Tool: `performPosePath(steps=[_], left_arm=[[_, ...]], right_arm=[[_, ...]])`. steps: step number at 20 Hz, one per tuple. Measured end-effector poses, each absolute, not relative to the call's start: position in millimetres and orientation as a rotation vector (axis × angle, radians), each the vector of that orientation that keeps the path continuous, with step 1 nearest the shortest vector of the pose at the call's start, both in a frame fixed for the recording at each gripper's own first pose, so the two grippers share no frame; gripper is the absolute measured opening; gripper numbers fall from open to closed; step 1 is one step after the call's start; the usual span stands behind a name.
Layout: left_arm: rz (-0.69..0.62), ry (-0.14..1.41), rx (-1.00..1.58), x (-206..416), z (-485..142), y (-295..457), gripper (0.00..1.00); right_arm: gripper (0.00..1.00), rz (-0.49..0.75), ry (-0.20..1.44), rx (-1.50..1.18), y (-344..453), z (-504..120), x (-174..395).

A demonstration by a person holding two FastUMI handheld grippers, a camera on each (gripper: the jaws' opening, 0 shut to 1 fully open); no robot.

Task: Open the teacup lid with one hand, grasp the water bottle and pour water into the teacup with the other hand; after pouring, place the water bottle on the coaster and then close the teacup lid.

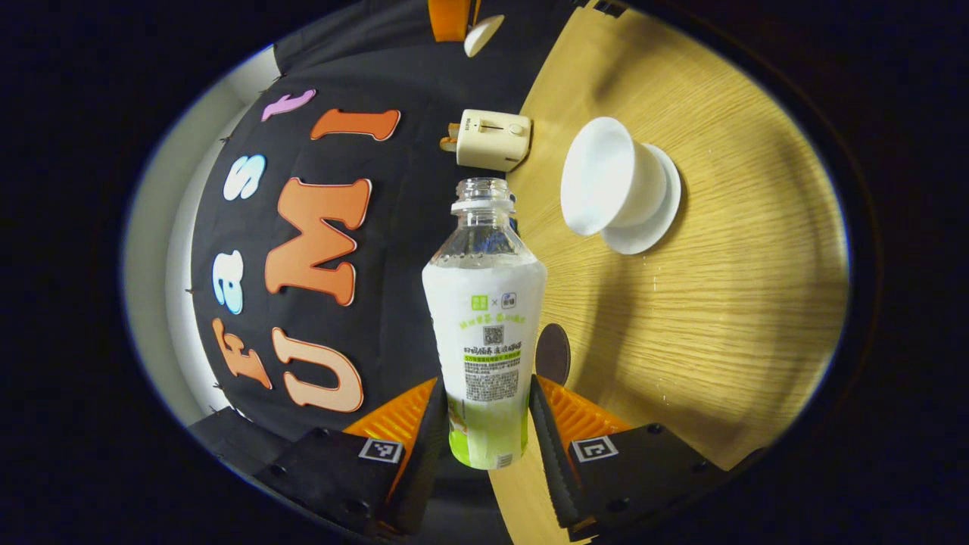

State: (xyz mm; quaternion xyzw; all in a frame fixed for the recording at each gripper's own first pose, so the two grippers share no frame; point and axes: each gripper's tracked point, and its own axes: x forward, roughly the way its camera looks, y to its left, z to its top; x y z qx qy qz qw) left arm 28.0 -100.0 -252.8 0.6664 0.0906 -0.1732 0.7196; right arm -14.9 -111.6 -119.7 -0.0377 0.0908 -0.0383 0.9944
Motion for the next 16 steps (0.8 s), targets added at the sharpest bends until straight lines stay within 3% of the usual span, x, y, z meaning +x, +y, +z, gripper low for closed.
performPosePath(steps=[9, 14, 16], left_arm=[[-0.407, 0.194, 1.601, 33.7, -248.9, -101.5, 0.63], [-0.401, 0.169, 1.666, 34.0, -241.6, -101.8, 0.69], [-0.401, 0.162, 1.687, 34.4, -239.3, -100.6, 0.64]], right_arm=[[0.21, -0.093, 0.175, -0.092, -118.3, -119.5, -16.7], [0.21, -0.090, 0.176, -0.091, -117.8, -120.6, -18.1], [0.21, -0.089, 0.175, -0.092, -117.6, -120.4, -18.0]])
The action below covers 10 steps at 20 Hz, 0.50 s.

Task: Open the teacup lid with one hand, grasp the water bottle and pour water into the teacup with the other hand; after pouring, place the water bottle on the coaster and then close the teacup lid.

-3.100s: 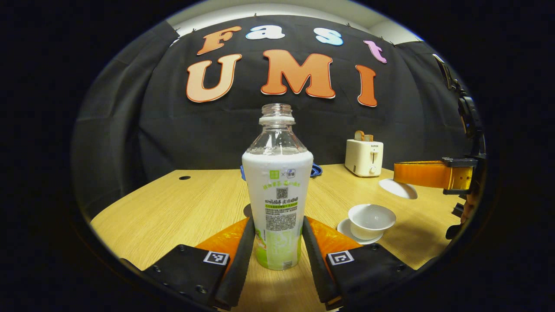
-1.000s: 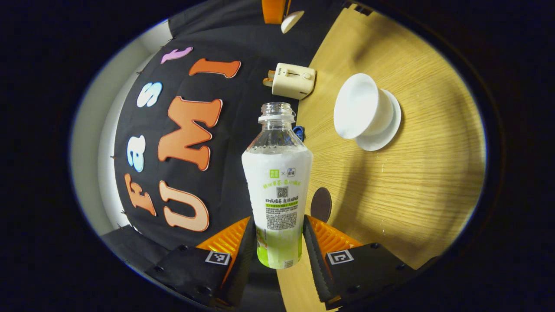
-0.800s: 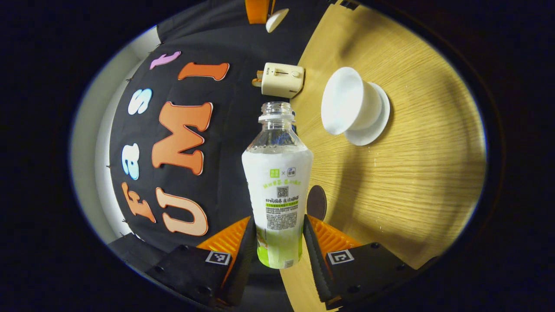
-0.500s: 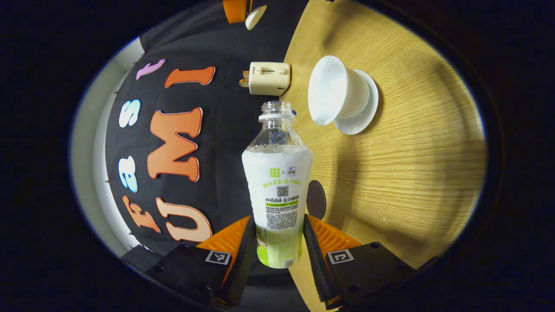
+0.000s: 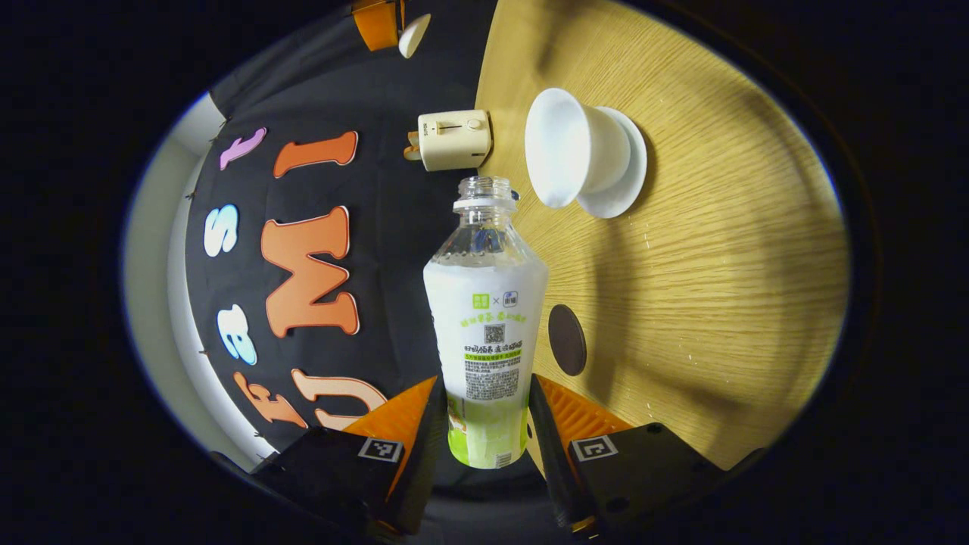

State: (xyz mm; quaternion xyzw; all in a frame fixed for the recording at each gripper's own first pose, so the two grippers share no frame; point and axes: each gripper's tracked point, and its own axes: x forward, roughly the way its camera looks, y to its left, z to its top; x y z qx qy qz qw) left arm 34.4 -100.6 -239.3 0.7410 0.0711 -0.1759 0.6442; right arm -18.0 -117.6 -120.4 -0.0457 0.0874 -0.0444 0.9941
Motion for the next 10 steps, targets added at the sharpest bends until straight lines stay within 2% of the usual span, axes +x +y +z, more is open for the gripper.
performPosePath(steps=[6, 9, 10], left_arm=[[-0.393, 0.149, 1.719, 36.5, -237.5, -102.3, 0.63], [-0.388, 0.140, 1.734, 38.2, -236.5, -103.0, 0.66], [-0.386, 0.138, 1.738, 38.0, -236.9, -103.3, 0.63]], right_arm=[[0.21, -0.078, 0.175, -0.095, -115.4, -120.7, -18.8], [0.21, -0.076, 0.174, -0.093, -115.1, -120.8, -18.9], [0.21, -0.072, 0.176, -0.091, -114.5, -121.5, -19.2]])
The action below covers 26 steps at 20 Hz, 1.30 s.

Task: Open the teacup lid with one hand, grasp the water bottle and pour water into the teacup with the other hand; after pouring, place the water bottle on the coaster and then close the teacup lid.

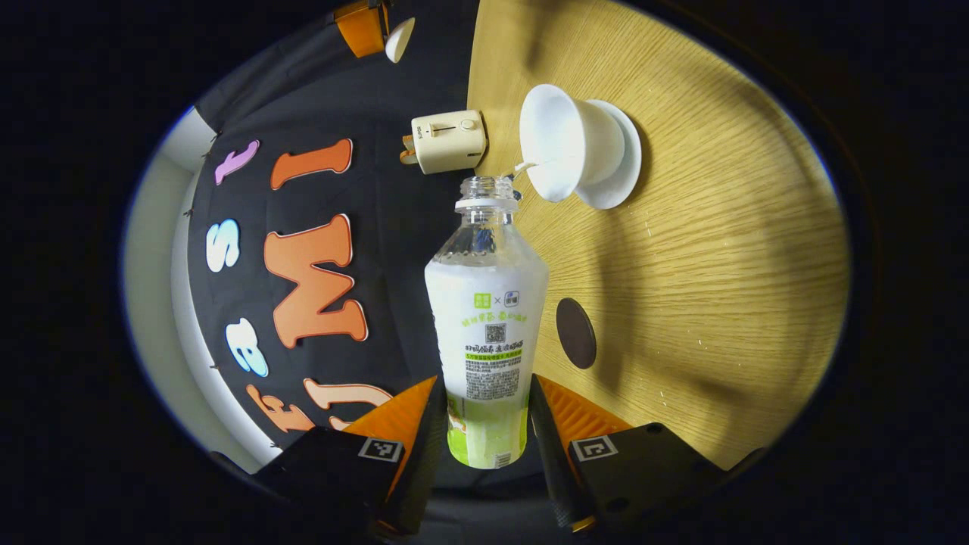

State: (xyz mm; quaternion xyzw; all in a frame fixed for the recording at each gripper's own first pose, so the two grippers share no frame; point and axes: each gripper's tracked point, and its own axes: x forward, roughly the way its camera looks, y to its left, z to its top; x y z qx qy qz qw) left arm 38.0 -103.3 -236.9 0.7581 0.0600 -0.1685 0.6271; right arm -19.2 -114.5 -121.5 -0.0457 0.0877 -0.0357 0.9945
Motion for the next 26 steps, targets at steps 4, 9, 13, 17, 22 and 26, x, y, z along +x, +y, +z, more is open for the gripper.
performPosePath(steps=[4, 9, 13, 17, 22, 26], left_arm=[[-0.381, 0.124, 1.753, 37.3, -235.4, -105.1, 0.66], [-0.367, 0.116, 1.772, 38.8, -233.7, -105.2, 0.63], [-0.355, 0.099, 1.797, 41.7, -227.5, -104.5, 0.64], [-0.354, 0.079, 1.814, 39.9, -223.9, -107.8, 0.66], [-0.354, 0.053, 1.841, 44.1, -220.7, -111.6, 0.63], [-0.351, 0.035, 1.867, 44.7, -218.6, -114.5, 0.66]], right_arm=[[0.21, -0.069, 0.175, -0.095, -115.2, -120.7, -19.3], [0.21, -0.059, 0.175, -0.088, -113.1, -121.1, -19.8], [0.21, -0.054, 0.174, -0.092, -111.5, -120.4, -20.4], [0.21, -0.043, 0.173, -0.096, -109.2, -120.5, -20.4], [0.21, -0.042, 0.170, -0.096, -110.6, -118.9, -21.1], [0.21, -0.042, 0.170, -0.101, -111.1, -118.7, -22.3]])
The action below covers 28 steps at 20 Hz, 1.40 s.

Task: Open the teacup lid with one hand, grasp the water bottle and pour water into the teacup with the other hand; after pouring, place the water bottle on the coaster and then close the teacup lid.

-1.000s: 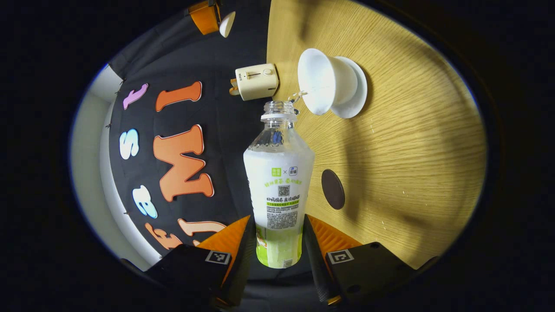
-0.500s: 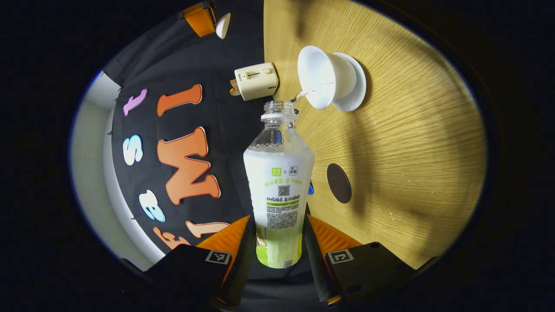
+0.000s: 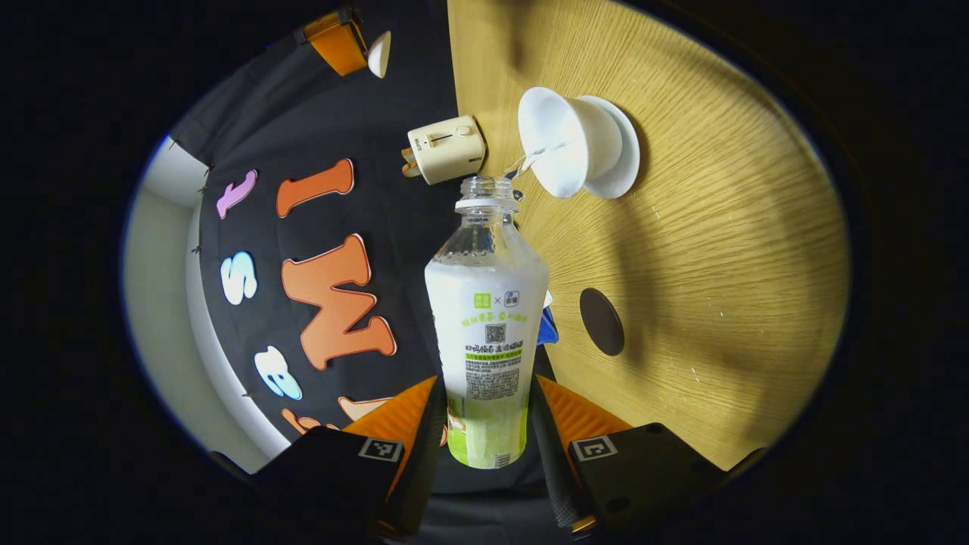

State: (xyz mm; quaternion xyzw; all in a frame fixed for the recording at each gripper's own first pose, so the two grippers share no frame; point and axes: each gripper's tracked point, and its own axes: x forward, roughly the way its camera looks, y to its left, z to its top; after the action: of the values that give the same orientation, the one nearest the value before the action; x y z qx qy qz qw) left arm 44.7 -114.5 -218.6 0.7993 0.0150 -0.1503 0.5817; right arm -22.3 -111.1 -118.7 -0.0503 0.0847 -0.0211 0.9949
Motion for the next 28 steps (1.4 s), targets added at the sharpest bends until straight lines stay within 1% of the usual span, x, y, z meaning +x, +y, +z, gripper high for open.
performPosePath(steps=[1, 2, 3, 4, 8, 9, 10, 11, 12, 13, 14, 20, 21, 22, 25, 27, 28], left_arm=[[-0.353, 0.032, 1.875, 44.7, -219.3, -116.0, 0.69], [-0.354, 0.025, 1.887, 45.7, -218.2, -116.3, 0.64], [-0.353, 0.016, 1.900, 45.7, -217.9, -118.4, 0.66], [-0.354, 0.008, 1.906, 44.8, -216.4, -119.2, 0.64], [-0.360, -0.006, 1.931, 45.3, -215.8, -123.3, 0.64], [-0.363, -0.010, 1.942, 45.8, -216.8, -123.9, 0.66], [-0.366, -0.020, 1.955, 46.4, -215.2, -126.6, 0.64], [-0.367, -0.027, 1.965, 47.7, -214.2, -128.1, 0.66], [-0.368, -0.033, 1.975, 47.6, -213.7, -129.6, 0.64], [-0.367, -0.038, 1.984, 47.4, -212.9, -130.5, 0.66], [-0.367, -0.043, 1.992, 47.5, -212.6, -130.8, 0.64], [-0.358, -0.073, 2.040, 49.7, -205.9, -136.0, 0.64], [-0.352, -0.079, 2.051, 50.2, -203.7, -136.0, 0.66], [-0.346, -0.084, 2.058, 50.4, -202.4, -135.3, 0.65], [-0.330, -0.114, 2.071, 48.6, -193.9, -136.6, 0.65], [-0.321, -0.132, 2.086, 48.8, -188.0, -137.6, 0.68], [-0.317, -0.139, 2.093, 48.1, -185.8, -137.9, 0.65]], right_arm=[[0.21, -0.035, 0.172, -0.101, -109.9, -120.2, -22.3], [0.21, -0.034, 0.176, -0.102, -109.8, -121.8, -21.9], [0.21, -0.033, 0.178, -0.104, -110.3, -122.7, -22.3], [0.21, -0.030, 0.178, -0.106, -109.5, -123.1, -21.7], [0.21, -0.020, 0.176, -0.110, -107.7, -122.7, -22.5], [0.21, -0.014, 0.175, -0.105, -106.3, -122.7, -22.9], [0.21, -0.010, 0.177, -0.101, -106.1, -122.6, -23.1], [0.21, -0.012, 0.175, -0.101, -107.3, -122.7, -22.6], [0.21, -0.015, 0.174, -0.102, -108.3, -122.1, -22.7], [0.21, -0.014, 0.175, -0.102, -108.9, -122.0, -22.9], [0.21, -0.014, 0.174, -0.102, -108.9, -122.3, -22.7], [0.21, -0.010, 0.172, -0.102, -109.0, -121.1, -23.6], [0.21, -0.011, 0.173, -0.103, -109.7, -122.0, -23.4], [0.21, -0.011, 0.174, -0.105, -110.0, -121.9, -23.7], [0.21, -0.009, 0.176, -0.113, -110.8, -122.0, -25.0], [0.21, -0.004, 0.182, -0.105, -111.5, -123.5, -24.9], [0.21, -0.005, 0.182, -0.103, -112.9, -123.5, -24.4]])
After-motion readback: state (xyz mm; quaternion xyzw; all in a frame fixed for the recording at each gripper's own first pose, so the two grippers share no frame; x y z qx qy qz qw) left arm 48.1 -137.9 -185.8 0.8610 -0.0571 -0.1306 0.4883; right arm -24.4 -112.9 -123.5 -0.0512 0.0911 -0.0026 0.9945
